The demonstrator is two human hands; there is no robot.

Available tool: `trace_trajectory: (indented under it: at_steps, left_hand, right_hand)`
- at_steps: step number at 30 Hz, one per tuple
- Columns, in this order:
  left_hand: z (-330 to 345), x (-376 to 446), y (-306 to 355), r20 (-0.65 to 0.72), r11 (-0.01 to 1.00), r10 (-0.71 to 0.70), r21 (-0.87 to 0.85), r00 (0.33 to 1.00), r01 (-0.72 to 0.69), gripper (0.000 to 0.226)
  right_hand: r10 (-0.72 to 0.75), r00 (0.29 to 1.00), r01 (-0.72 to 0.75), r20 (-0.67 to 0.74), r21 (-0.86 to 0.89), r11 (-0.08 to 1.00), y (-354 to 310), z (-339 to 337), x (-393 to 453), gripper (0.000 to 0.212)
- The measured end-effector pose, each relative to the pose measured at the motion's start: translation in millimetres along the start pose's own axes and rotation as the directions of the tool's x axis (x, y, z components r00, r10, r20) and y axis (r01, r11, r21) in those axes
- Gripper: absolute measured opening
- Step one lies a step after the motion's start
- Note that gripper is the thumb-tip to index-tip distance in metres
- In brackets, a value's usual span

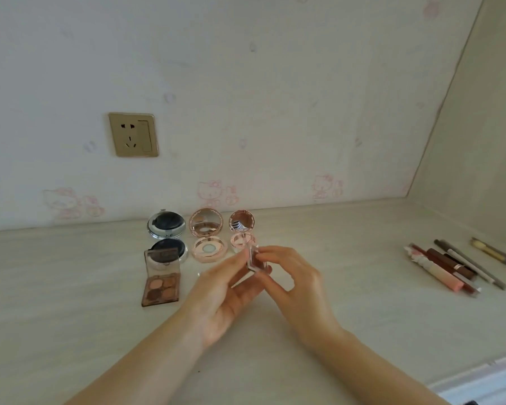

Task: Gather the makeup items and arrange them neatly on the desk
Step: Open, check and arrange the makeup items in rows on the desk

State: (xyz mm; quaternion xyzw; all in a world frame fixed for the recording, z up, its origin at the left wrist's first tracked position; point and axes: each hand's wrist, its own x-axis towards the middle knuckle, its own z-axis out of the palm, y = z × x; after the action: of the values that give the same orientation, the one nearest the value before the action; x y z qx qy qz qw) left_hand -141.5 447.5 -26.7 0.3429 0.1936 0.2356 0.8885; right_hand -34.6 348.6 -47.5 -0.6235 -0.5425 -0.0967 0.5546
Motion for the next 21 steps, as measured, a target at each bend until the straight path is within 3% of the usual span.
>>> trace_trajectory:
  at_steps: [3, 14, 21]
  left_hand:
    - [-6.9, -3.1, -3.0, 0.028, 0.999, 0.014, 0.028, 1.0, -0.015, 0.018]
    - [-6.7, -9.7, -3.8, 0.046, 0.995, 0.035, 0.093, 0.998, -0.039, 0.022]
    - [-5.5, -10.9, -1.6, 0.042, 0.992, 0.041, 0.114, 0.998, -0.046, 0.019]
  right_hand:
    - [-0.003, 1.0, 0.003, 0.019, 0.008, 1.0, 3.3, 2.6, -0.4, 0.021]
    - [-0.005, 0.998, 0.001, 0.055, 0.074, 0.997, 3.1, -5.4, -4.8, 0.022]
    - [0.182, 0.975, -0.21, 0.126, 0.271, 0.939, -1.7, -6.0, -3.2, 0.02]
